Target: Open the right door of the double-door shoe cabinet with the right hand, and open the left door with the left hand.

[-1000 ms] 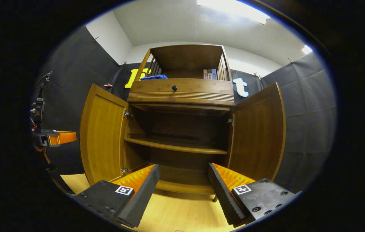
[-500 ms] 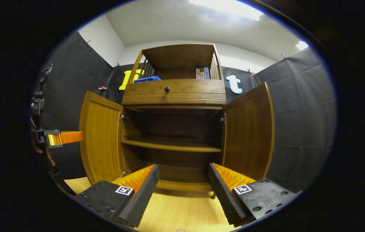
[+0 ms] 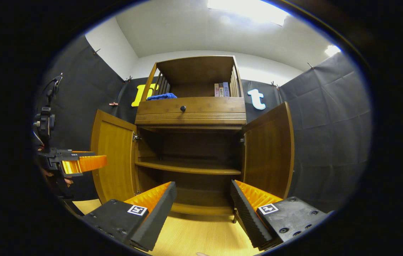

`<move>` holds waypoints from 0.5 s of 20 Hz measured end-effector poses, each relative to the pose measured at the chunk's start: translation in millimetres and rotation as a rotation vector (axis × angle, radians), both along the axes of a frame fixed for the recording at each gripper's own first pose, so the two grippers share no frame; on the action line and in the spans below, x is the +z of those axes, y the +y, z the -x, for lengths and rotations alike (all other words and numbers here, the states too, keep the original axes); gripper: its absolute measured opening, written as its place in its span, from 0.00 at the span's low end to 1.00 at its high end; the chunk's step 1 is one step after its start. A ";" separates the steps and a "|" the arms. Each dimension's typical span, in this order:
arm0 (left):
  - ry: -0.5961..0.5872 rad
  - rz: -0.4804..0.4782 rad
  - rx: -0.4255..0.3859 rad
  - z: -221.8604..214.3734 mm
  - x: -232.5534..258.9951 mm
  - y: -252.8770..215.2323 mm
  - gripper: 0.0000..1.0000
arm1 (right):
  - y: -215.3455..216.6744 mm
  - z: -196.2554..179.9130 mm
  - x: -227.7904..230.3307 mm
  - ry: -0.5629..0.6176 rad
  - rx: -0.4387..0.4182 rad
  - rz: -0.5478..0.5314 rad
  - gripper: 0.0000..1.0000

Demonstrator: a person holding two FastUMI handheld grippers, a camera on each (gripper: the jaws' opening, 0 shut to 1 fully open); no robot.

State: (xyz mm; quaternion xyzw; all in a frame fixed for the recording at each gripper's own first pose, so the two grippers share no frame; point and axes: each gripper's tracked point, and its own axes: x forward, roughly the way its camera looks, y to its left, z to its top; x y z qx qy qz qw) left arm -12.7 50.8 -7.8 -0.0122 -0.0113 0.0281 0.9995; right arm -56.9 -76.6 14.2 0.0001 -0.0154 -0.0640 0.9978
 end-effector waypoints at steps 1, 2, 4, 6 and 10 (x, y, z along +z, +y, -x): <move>0.005 -0.009 -0.001 -0.4 -1.2 -2.1 0.94 | 0.4 0.4 2.3 -0.006 0.000 0.003 0.97; 0.009 -0.017 -0.006 -1.1 -1.9 -4.5 0.94 | 0.0 1.0 3.6 -0.012 0.000 0.007 0.96; 0.016 -0.028 -0.019 -2.0 -3.7 -11.0 0.94 | -0.2 2.3 4.0 -0.014 -0.001 0.016 0.99; 0.026 -0.039 -0.022 -2.1 -6.3 -13.1 0.94 | 0.7 2.8 0.7 -0.004 0.004 0.019 0.99; 0.031 -0.045 -0.018 -3.2 -7.3 -14.8 0.94 | 1.1 3.5 -3.3 0.014 0.008 0.032 0.97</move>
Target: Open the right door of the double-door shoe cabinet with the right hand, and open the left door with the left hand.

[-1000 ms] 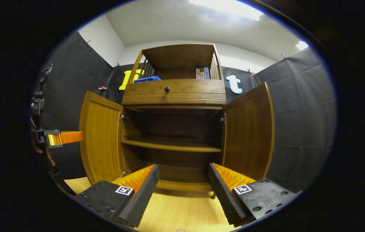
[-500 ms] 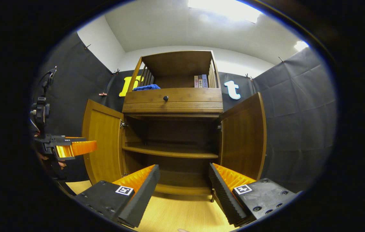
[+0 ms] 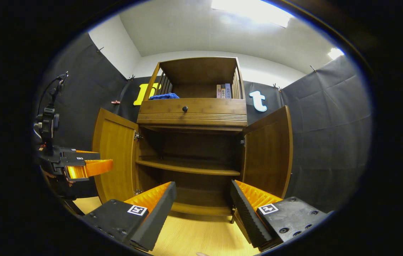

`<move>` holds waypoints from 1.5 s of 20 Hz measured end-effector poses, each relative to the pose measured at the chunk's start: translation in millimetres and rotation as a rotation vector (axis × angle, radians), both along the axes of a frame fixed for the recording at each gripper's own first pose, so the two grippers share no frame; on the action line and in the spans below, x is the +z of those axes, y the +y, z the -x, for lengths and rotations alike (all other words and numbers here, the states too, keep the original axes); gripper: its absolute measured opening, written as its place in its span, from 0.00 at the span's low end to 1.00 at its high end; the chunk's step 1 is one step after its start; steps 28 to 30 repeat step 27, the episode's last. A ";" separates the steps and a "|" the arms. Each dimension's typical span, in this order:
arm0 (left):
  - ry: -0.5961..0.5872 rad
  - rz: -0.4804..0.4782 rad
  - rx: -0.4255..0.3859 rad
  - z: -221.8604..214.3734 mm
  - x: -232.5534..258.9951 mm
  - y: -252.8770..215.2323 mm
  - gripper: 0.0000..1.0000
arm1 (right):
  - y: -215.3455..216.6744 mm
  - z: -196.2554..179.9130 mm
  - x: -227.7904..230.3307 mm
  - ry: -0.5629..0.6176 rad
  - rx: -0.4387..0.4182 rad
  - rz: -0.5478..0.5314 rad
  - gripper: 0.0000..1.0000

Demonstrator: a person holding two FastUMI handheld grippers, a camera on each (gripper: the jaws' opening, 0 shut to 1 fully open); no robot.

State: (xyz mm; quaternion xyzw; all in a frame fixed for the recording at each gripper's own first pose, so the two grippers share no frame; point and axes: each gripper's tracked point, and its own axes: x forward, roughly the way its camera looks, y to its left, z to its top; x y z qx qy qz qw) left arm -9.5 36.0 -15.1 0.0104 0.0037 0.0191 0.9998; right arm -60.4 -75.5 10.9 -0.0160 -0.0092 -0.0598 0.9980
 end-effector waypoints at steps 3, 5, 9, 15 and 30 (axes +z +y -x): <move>-0.011 0.012 0.001 2.2 3.0 0.4 0.94 | 0.5 -0.7 -4.4 0.011 0.005 0.006 0.95; -0.017 0.013 0.008 3.4 5.4 2.5 0.94 | 1.4 -0.2 -5.6 0.015 0.008 0.007 0.97; -0.011 0.015 0.015 4.8 3.7 5.5 0.94 | 2.1 0.4 -3.4 0.008 0.009 0.007 0.97; -0.005 0.016 0.022 5.3 1.8 8.3 0.94 | 3.5 1.2 -3.9 0.008 0.010 0.010 0.97; -0.025 0.017 0.017 11.8 8.5 5.6 0.94 | 1.3 4.7 -0.3 -0.002 0.004 0.004 0.95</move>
